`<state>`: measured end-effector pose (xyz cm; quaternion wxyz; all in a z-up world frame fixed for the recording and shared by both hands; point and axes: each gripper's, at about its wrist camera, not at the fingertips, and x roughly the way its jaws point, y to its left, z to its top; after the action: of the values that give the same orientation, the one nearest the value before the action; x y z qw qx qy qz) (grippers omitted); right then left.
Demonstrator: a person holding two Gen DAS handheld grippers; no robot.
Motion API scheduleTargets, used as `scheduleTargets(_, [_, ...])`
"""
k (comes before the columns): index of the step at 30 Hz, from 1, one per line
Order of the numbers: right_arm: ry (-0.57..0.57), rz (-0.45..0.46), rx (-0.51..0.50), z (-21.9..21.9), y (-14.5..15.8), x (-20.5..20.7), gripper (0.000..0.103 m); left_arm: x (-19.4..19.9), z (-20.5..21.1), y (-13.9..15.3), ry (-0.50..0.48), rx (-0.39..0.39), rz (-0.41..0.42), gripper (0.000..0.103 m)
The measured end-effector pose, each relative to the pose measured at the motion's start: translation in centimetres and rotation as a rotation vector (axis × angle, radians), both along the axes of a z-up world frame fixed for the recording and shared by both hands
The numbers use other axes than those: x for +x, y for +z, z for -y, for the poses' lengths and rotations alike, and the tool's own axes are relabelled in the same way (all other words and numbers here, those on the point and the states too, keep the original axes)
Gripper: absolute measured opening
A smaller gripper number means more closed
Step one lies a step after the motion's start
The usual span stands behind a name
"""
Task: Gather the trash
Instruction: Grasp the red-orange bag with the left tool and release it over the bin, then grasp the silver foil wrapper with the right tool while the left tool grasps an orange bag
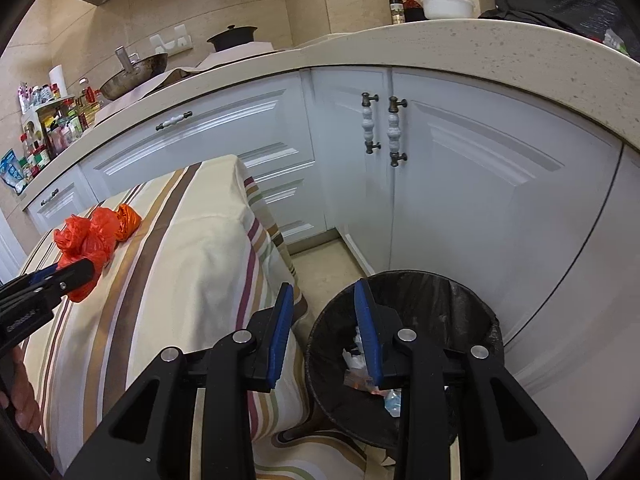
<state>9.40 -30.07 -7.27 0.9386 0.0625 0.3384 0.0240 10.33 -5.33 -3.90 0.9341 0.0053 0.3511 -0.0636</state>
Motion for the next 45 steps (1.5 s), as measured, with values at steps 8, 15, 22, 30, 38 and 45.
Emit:
scheduleTargets(8, [-0.070,0.017,0.006,3.1,0.5,-1.8,0.033,-0.2,7.0,0.4,-0.180,-0.020,-0.014,0.039])
scheduleTargets(15, [-0.150,0.021,0.006,6.1,0.6,-3.7,0.033,0.6,13.5,-1.1,-0.282,0.023,-0.017,0.044])
scheduleTargets(22, [-0.181,0.017,0.010,7.3,0.5,-4.3,0.033,0.6,14.9,-1.6,-0.283,0.032,-0.023,0.053])
scheduleTargets(30, [-0.138,0.031,0.005,5.8,1.0,-3.7,0.033,0.5,12.1,-0.3,-0.224,0.013,-0.006,0.053])
scheduleTargets(38, [-0.034,0.052,-0.009,1.5,2.2,-1.9,0.033,0.2,5.6,0.8,-0.102,0.015,0.009,0.054])
scheduleTargets(45, [0.122,0.069,-0.023,-5.4,3.3,0.7,0.038,0.5,-3.0,0.9,0.077,0.018,0.005,0.055])
